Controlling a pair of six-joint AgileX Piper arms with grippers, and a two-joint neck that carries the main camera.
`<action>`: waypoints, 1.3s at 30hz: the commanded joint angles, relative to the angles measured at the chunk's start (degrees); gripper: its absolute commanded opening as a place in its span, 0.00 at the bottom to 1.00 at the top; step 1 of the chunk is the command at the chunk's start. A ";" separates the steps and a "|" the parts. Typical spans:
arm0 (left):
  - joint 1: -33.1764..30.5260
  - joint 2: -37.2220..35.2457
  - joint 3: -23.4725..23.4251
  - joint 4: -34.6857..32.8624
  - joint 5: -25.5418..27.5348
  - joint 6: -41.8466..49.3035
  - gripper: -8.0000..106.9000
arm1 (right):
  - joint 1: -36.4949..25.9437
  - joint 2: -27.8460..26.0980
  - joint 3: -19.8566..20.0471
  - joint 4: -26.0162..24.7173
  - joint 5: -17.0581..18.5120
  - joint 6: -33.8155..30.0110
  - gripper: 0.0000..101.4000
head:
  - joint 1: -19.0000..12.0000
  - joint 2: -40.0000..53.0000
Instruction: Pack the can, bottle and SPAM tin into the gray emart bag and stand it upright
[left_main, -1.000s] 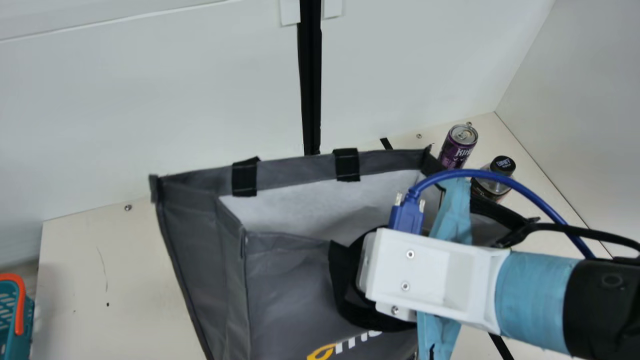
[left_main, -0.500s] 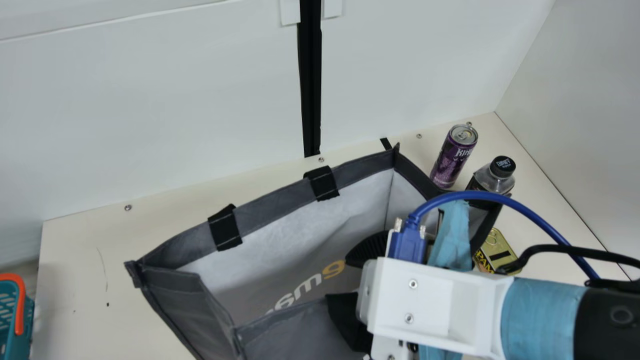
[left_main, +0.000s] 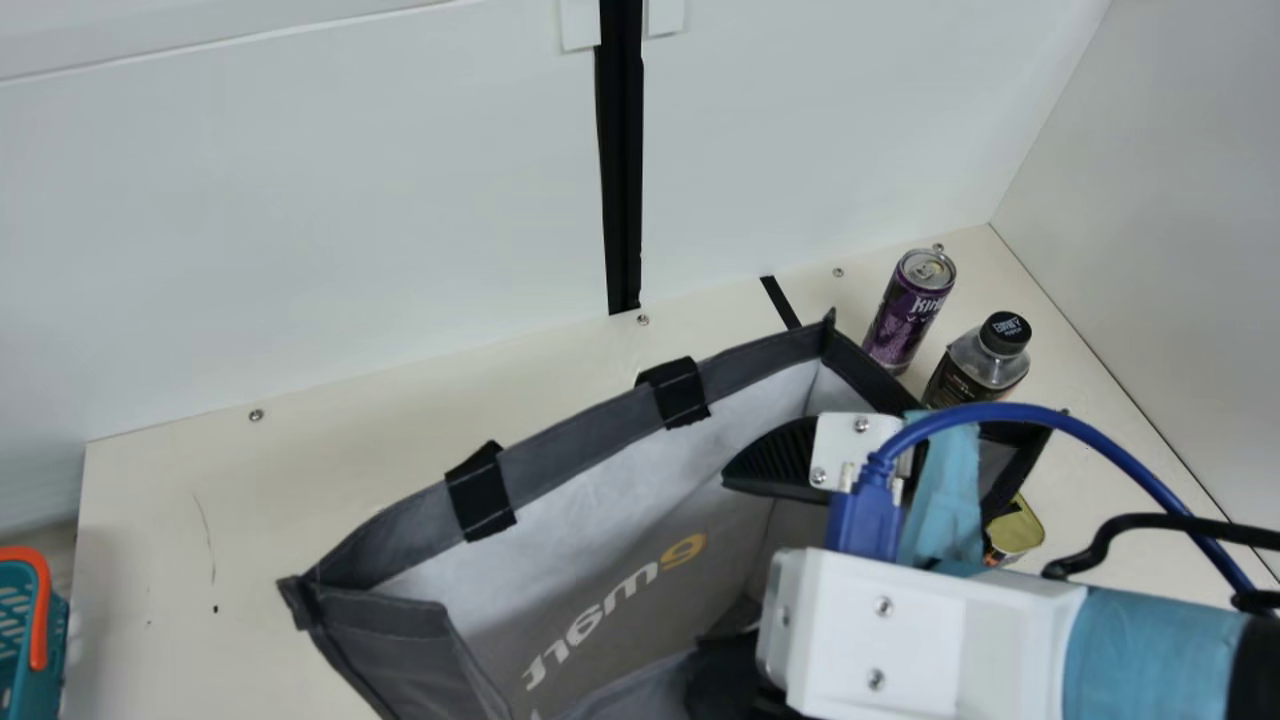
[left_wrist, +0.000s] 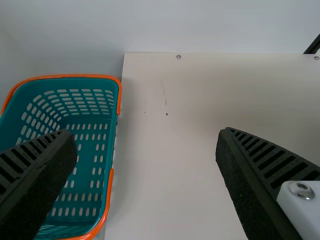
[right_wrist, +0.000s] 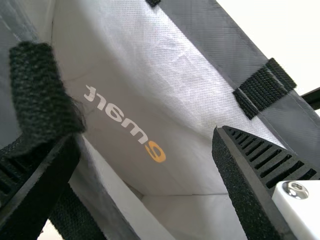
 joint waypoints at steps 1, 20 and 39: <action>0.00 0.00 0.00 0.00 0.00 0.00 0.85 | -0.13 -0.33 -0.03 0.10 -0.03 -0.21 0.94 | -1.30 -0.05; 0.00 0.00 0.00 0.00 0.00 0.00 0.85 | -2.55 -2.70 -2.94 0.38 -0.03 -2.29 0.94 | -1.30 -0.05; 0.00 0.00 0.00 0.00 0.00 0.00 0.85 | -5.25 -5.34 -0.56 0.59 -0.03 -3.13 0.94 | -1.30 -0.05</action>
